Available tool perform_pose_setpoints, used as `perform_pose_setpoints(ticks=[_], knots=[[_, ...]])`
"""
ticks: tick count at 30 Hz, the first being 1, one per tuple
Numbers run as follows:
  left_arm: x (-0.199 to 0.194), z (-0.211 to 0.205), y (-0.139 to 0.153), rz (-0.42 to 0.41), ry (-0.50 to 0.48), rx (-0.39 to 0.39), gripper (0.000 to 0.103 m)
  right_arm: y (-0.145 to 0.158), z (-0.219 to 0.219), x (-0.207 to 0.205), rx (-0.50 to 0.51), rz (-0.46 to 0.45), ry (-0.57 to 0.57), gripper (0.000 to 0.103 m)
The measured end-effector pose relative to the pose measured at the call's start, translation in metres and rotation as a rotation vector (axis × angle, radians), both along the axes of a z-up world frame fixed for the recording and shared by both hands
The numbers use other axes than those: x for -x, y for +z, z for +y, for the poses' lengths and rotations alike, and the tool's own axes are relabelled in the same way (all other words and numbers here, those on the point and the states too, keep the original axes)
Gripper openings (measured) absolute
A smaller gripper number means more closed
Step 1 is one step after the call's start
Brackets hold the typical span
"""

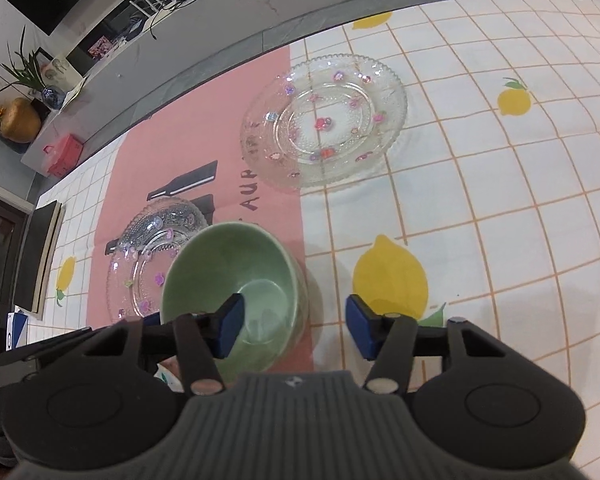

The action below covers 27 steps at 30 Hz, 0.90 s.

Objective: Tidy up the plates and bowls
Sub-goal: 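Move both grippers to the pale green bowl and grasp its rim, then lift the pale green bowl with both grippers toward the steel bowl stack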

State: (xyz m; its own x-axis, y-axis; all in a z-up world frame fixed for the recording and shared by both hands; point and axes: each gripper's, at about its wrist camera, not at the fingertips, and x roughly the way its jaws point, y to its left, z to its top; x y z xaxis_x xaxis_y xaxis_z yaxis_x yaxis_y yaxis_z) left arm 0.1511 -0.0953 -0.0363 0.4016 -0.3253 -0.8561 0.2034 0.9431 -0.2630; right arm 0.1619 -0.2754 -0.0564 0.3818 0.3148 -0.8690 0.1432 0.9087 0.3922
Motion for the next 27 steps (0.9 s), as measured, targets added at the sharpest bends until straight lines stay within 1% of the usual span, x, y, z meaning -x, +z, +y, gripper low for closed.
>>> perform_pose_setpoints(ticks=[1, 3, 5, 10, 13, 18, 22, 23, 24, 27], knots=[[-0.001, 0.0, -0.001, 0.003, 0.007, 0.004, 0.029, -0.002, 0.0, 0.0, -0.003, 0.004, 0.003, 0.043], [-0.004, 0.001, -0.004, 0.02, 0.027, 0.029, 0.029, -0.007, 0.001, -0.001, -0.013, 0.014, 0.006, 0.038], [-0.006, 0.0, -0.007, 0.039, 0.045, 0.045, 0.029, -0.01, 0.001, -0.003, -0.012, 0.019, -0.003, 0.035], [-0.011, -0.007, -0.011, 0.045, 0.049, 0.03, 0.028, -0.014, -0.001, -0.009, -0.016, 0.024, -0.021, 0.027], [-0.013, -0.01, -0.015, 0.058, 0.048, 0.023, 0.028, -0.02, -0.003, -0.011, -0.017, 0.042, -0.022, 0.025], [-0.015, -0.013, -0.023, 0.07, 0.054, 0.015, 0.026, -0.023, -0.004, -0.012, -0.037, 0.048, -0.015, 0.015], [-0.014, -0.017, -0.026, 0.049, 0.053, -0.009, 0.024, -0.022, -0.001, -0.01, -0.023, 0.031, -0.004, 0.014], [-0.014, -0.018, -0.026, 0.044, 0.049, -0.016, 0.022, -0.022, 0.0, -0.01, -0.014, 0.025, 0.003, 0.014], [-0.013, -0.018, -0.026, 0.041, 0.049, -0.022, 0.018, -0.021, 0.001, -0.009, -0.006, 0.022, 0.007, 0.013], [-0.011, -0.016, -0.026, 0.046, 0.053, -0.016, 0.016, -0.02, 0.002, -0.008, 0.007, 0.027, 0.01, 0.013]])
